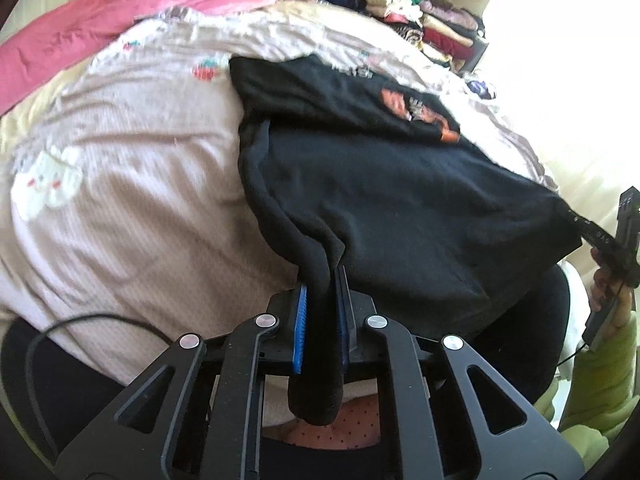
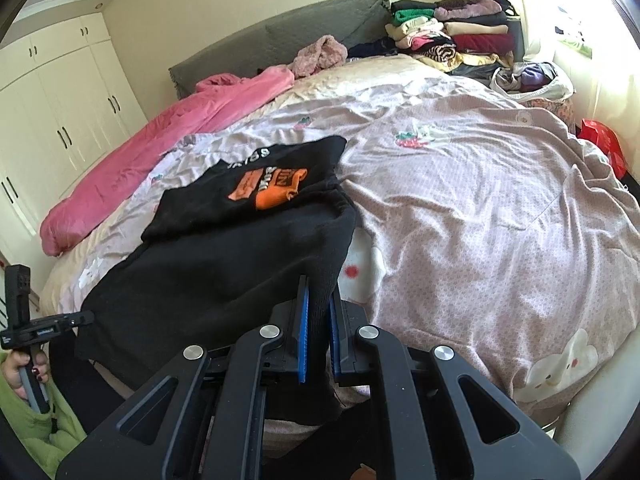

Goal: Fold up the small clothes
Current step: 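Lift the hem with both tools and fold it onto the collar, then open both tools and release the folded hem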

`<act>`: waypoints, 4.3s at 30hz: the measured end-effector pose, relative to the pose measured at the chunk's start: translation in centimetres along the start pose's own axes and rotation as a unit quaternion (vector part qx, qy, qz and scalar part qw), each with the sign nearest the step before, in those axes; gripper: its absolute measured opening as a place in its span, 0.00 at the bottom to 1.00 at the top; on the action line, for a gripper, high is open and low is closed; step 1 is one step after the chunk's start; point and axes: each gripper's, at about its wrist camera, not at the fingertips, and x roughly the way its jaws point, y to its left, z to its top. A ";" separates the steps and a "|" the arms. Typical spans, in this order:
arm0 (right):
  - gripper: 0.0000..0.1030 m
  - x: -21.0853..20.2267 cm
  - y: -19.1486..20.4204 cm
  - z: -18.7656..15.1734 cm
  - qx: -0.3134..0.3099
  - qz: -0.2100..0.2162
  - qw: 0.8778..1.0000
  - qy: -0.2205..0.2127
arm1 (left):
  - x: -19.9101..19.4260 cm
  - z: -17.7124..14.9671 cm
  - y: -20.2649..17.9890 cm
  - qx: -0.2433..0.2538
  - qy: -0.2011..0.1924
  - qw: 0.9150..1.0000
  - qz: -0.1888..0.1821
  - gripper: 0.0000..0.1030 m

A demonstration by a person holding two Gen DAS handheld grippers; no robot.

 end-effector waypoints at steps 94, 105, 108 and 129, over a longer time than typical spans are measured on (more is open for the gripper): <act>0.41 16.3 1.3 14.0 -0.024 -0.070 0.997 -0.030 | 7.9 16.8 6.3 -0.055 -0.122 0.988 0.082 0.13; 0.44 13.5 3.4 12.2 -0.063 -0.057 0.995 -0.054 | 4.9 15.1 3.7 -0.013 -0.144 0.987 0.073 0.18; 0.44 13.2 4.5 11.4 -0.081 -0.041 0.995 -0.048 | 5.6 14.1 1.9 0.010 -0.126 0.991 0.053 0.18; 0.30 18.5 9.4 5.6 -0.187 -0.046 0.978 0.078 | 12.8 9.6 -1.3 0.095 -0.045 0.990 0.095 0.18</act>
